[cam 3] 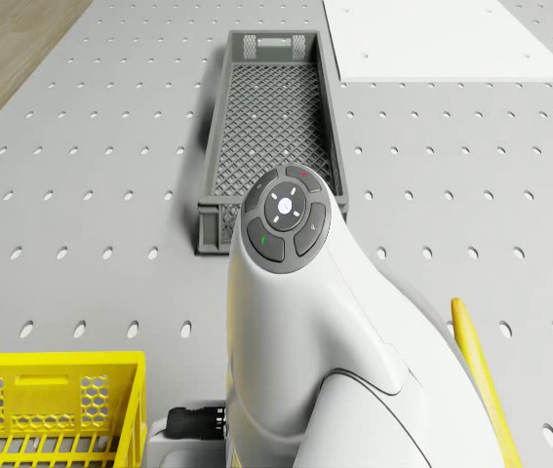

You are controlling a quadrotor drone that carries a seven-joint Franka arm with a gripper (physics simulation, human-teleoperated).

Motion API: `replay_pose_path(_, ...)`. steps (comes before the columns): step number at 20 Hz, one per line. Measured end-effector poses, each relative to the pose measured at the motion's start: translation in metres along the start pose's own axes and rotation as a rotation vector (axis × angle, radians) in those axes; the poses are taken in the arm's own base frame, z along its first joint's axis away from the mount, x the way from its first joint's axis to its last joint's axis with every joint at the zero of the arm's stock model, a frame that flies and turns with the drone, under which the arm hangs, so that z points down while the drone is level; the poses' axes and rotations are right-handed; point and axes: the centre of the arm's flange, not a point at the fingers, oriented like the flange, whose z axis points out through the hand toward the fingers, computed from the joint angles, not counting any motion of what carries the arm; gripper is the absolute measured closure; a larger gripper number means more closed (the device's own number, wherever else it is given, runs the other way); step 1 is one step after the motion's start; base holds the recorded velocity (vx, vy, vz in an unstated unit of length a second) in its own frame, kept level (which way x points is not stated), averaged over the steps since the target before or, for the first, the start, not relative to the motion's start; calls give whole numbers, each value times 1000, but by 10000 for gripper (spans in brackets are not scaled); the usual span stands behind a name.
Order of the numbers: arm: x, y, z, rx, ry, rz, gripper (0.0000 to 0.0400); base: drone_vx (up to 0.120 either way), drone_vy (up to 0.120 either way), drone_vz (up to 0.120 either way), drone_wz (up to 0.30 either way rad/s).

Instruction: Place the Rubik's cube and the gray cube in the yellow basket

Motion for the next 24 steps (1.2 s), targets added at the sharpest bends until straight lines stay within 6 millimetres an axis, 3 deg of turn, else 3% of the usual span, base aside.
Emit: replay_pose_path(24,0,0,-1,0,0,0,150,0,120,0,0)
